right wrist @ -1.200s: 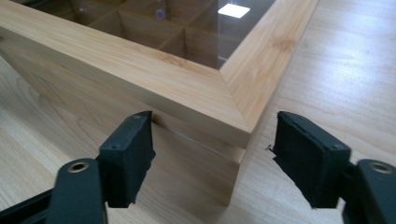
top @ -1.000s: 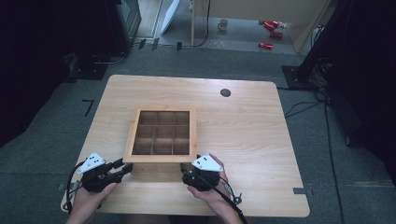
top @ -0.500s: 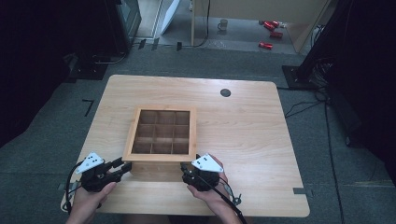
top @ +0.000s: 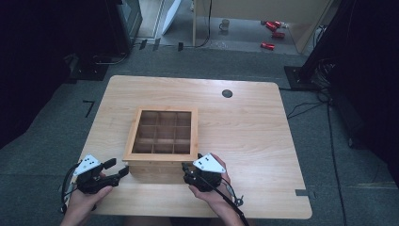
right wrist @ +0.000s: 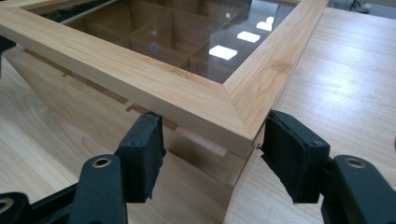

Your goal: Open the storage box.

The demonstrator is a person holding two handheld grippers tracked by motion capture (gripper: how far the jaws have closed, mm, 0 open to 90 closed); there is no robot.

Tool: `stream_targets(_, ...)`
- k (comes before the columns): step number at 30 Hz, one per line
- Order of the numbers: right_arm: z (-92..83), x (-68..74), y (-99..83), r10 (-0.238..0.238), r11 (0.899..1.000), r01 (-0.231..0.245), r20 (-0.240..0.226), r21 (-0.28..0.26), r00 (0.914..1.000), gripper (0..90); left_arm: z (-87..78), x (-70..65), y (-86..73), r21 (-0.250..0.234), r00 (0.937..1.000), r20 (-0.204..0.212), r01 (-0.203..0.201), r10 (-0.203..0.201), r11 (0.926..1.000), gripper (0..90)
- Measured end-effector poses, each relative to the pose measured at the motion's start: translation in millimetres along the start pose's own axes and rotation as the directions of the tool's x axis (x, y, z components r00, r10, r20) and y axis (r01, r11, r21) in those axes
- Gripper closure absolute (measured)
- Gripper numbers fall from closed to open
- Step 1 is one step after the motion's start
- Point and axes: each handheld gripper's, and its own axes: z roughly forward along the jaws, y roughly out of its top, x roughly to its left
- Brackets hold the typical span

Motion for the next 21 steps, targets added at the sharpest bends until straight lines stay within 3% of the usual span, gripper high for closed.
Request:
stream_targets(4,-2.0,-0.3,4.7,-0.018,1.000,0.018,0.009,-0.005,0.9998,37.2,4.6,6.2,-8.5,0.043,0.9982,-0.059,-0.008,0.011,0.9990,27.6)
stream_targets(8,-4.5,-0.5,10.2,-0.031,0.999,0.031,0.012,-0.017,0.9995,37.0,7.1,10.3,-13.8,0.065,0.9957,-0.092,0.003,0.003,0.9979,25.6)
stream_targets(12,-7.4,-1.4,17.0,-0.035,0.999,0.035,0.011,-0.034,0.9993,36.8,12.6,11.3,-20.1,0.106,0.9883,-0.149,-0.017,0.033,0.9942,25.3)
stream_targets(14,-8.7,-2.0,20.6,-0.039,0.998,0.040,0.009,-0.042,0.9992,36.7,15.8,11.0,-22.7,0.127,0.9871,-0.155,-0.019,0.038,0.9917,25.2)
stream_targets(21,-12.9,-5.6,37.4,-0.065,0.996,0.065,0.007,-0.065,0.9979,35.9,18.3,9.9,-24.5,0.108,0.9847,-0.171,-0.018,0.036,0.9940,24.1)
